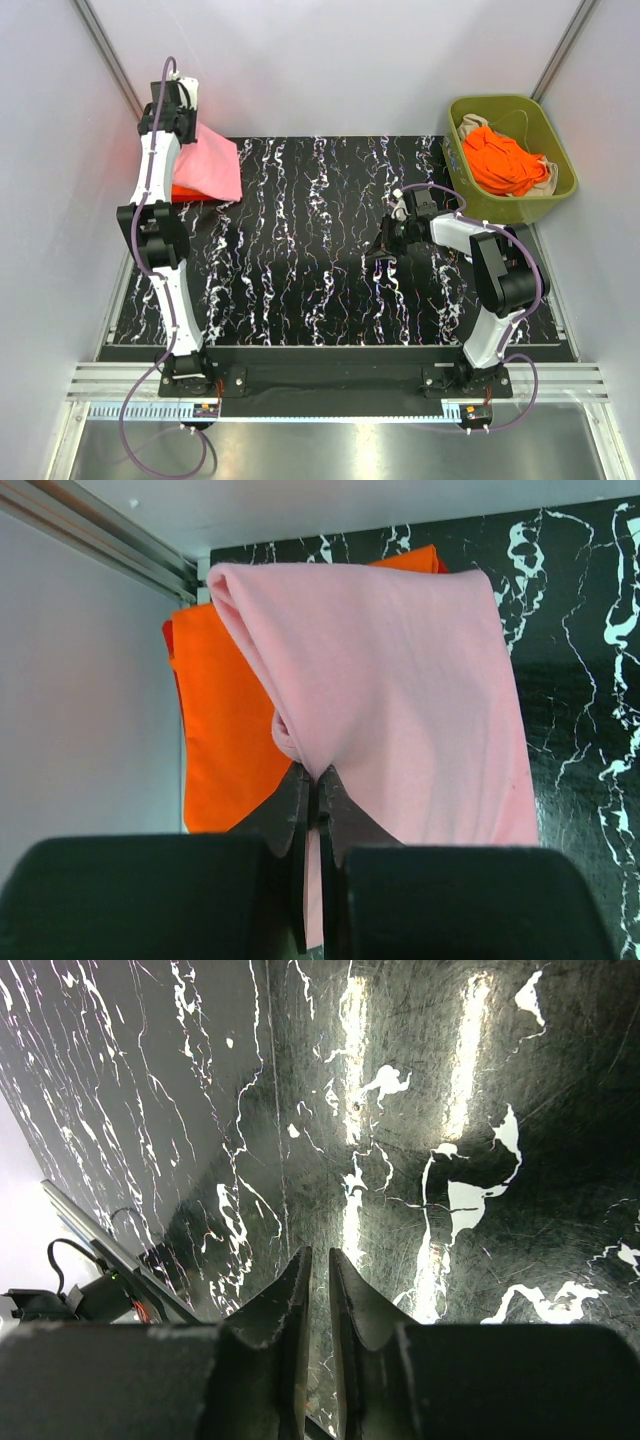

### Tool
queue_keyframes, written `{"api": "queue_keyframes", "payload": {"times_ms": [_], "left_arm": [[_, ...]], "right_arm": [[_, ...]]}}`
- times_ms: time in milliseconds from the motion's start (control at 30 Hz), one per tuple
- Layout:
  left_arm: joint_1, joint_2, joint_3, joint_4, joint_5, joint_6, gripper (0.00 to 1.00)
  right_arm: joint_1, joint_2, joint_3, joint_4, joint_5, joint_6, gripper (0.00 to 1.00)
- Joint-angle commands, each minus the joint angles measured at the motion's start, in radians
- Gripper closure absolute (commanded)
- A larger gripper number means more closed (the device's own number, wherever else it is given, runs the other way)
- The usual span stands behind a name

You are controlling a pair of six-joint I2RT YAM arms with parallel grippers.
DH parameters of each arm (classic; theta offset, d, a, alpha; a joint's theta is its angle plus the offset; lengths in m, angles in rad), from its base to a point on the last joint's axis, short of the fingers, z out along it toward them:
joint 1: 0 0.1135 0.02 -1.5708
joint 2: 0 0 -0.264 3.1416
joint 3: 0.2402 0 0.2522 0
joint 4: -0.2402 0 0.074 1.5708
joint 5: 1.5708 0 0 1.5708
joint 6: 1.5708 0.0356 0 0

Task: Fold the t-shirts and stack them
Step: Neatly place the folded tshirt to the corner

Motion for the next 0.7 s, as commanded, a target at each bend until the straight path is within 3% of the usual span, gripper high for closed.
{"api": "queue_keyframes", "payload": {"times_ms": [0, 233, 667], "left_arm": [[0.013, -0.048, 0.030, 0.108, 0.003, 0.048, 1.00], [0.045, -0.066, 0.002, 0.157, 0.006, 0.100, 1.00], [0.126, 0.044, -0.004, 0.276, 0.034, 0.060, 1.00]], "right_arm": [[0.008, 0.001, 0.016, 0.025, -0.026, -0.019, 0.82], [0.008, 0.006, 0.016, 0.028, -0.026, -0.019, 0.82], [0.008, 0.041, 0.026, 0.034, -0.020, -0.016, 0.82]]}}
